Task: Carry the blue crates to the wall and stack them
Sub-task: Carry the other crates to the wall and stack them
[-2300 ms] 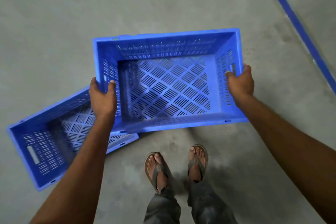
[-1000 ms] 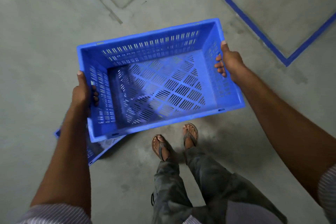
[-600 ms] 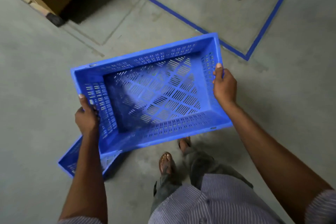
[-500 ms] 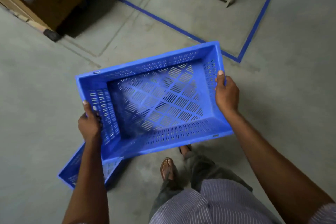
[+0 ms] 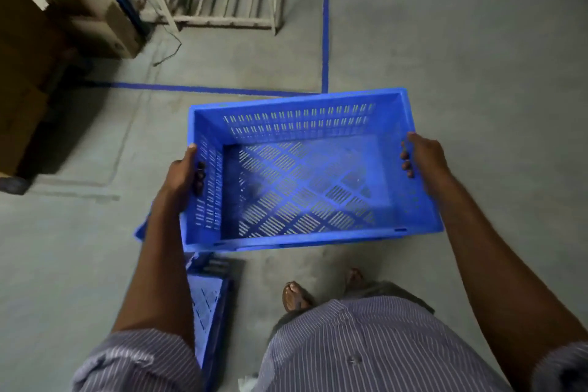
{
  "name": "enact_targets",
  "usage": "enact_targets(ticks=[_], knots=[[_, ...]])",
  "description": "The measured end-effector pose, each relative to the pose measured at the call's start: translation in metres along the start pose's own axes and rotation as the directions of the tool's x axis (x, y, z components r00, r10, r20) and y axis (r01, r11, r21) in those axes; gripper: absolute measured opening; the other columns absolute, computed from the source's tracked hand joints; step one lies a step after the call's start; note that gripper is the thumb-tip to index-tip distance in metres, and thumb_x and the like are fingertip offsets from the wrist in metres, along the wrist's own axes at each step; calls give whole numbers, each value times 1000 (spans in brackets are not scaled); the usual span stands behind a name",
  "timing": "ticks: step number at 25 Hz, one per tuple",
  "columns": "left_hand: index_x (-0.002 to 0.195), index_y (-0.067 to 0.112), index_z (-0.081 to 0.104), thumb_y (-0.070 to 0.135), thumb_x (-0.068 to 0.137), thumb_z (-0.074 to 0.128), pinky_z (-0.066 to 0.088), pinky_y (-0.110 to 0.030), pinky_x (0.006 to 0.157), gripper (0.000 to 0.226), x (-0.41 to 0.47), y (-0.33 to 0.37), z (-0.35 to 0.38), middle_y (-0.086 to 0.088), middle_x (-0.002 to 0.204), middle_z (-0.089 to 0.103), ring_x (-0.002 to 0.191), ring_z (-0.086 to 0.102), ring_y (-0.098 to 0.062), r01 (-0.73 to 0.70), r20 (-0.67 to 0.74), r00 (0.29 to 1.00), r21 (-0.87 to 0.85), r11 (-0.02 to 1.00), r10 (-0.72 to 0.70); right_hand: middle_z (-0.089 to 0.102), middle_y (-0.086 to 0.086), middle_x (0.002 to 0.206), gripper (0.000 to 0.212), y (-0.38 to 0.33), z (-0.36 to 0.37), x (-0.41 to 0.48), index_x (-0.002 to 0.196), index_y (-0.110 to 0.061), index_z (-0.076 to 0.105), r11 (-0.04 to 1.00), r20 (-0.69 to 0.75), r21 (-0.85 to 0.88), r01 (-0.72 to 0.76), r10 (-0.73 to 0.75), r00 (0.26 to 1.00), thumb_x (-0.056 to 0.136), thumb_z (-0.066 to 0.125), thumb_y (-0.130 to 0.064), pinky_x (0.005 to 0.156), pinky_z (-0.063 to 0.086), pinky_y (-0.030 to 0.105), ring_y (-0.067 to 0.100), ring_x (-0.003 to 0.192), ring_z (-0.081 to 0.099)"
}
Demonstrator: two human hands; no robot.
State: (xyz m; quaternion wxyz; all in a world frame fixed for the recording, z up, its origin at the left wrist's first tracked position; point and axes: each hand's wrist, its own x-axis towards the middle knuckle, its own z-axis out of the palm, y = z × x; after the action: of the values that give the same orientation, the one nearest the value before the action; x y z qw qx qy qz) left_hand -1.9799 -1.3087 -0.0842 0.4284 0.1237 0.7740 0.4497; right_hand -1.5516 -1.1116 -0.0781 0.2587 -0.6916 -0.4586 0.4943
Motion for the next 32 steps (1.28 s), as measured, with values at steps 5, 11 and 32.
enact_targets(ticks=[5, 11, 32], knots=[[79, 11, 51, 55, 104, 41, 28, -14, 35, 52, -12, 64, 122, -6, 63, 38, 28, 32, -8, -73, 226, 974, 212, 975, 24, 50, 4, 67, 27, 40, -122, -1, 79, -16, 55, 978, -81, 160, -130, 145, 986, 102, 48, -29, 36, 30, 13, 7, 31, 43], [81, 10, 50, 61, 103, 36, 27, -13, 33, 57, -54, 105, 316, -6, 63, 36, 27, 32, -7, -215, 427, 904, 390, 895, 31, 50, 5, 66, 33, 114, -284, -1, 77, -14, 53, 924, -216, 335, -186, 267, 939, 104, 45, -31, 43, 28, 21, 17, 46, 39], [68, 17, 64, 83, 85, 41, 52, -39, 62, 72, -291, 116, 976, -6, 60, 60, 53, 55, -26, -746, 779, 563, 336, 575, 276, 72, 21, 91, 76, 360, -736, 42, 89, -10, 65, 859, -782, 474, -190, 511, 358, 84, 32, -78, 77, 58, 56, 44, 83, 69]])
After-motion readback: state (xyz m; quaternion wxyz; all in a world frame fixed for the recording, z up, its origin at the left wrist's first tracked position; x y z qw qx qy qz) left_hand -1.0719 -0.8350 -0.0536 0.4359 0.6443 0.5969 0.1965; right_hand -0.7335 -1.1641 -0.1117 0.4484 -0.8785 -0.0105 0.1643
